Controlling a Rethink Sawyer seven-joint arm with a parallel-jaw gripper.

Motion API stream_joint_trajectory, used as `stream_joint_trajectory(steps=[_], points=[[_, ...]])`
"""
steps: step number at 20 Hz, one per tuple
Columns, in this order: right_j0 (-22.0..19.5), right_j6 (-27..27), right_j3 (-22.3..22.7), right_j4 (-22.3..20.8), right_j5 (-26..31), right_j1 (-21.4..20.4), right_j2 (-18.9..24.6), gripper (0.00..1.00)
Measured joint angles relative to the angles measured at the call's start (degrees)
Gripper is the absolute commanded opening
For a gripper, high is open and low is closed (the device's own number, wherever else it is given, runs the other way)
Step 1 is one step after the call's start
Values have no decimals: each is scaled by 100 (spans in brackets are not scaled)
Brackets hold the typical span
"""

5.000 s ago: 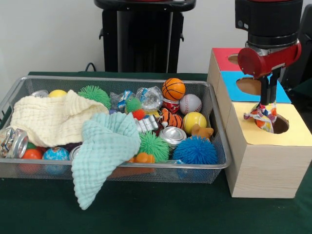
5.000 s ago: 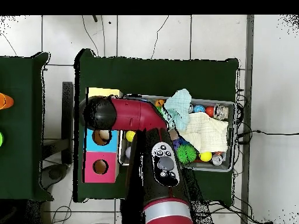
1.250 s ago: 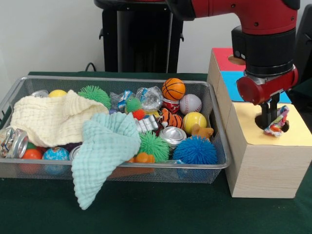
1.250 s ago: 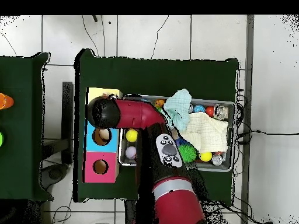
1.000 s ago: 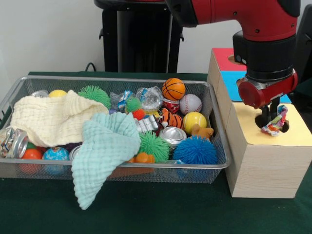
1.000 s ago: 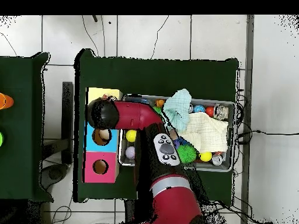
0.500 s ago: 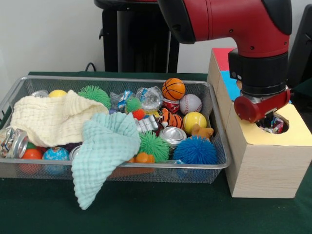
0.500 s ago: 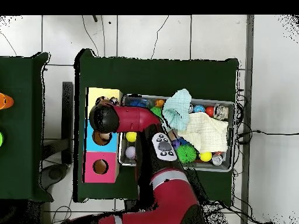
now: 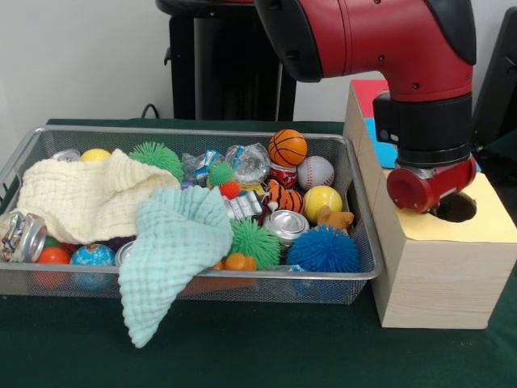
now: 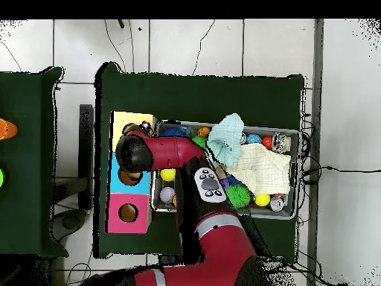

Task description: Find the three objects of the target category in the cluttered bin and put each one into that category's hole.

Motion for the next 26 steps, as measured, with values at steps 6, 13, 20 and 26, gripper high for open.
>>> stream_joint_trajectory(steps=[6,13,20,26], points=[[-134,-1,14,-113,19,1,160,0],[-274,-1,370,-52,772,-557,237,0],[-333,-1,381,129,1832,-1221,235,0],[-403,-1,256,236,2112,-1568,224,0]])
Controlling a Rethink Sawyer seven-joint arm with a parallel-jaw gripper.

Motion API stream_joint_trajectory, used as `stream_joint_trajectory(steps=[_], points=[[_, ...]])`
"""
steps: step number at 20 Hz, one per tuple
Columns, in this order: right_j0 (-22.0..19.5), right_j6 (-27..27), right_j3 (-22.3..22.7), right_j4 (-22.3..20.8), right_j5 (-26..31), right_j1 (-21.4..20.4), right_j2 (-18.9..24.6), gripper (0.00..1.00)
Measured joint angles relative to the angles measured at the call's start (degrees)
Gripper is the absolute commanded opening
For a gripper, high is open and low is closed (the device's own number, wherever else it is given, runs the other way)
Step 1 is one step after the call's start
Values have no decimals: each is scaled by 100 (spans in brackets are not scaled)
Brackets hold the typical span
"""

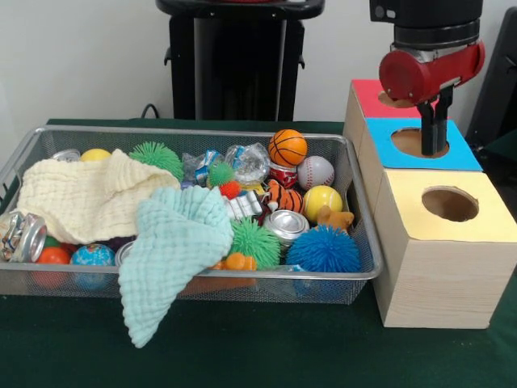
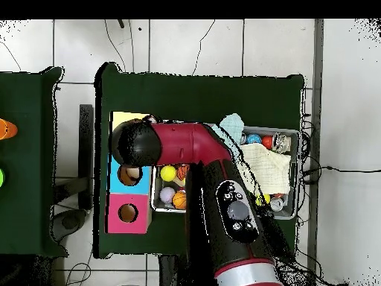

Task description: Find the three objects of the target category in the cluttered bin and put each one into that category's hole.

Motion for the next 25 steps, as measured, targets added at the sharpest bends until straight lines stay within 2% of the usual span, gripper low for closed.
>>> stream_joint_trajectory(steps=[9,16,25], points=[[-90,0,-74,14,0,-30,-67,0],[-322,0,-41,14,0,-79,-68,0],[-694,0,88,14,0,-363,-64,0]])
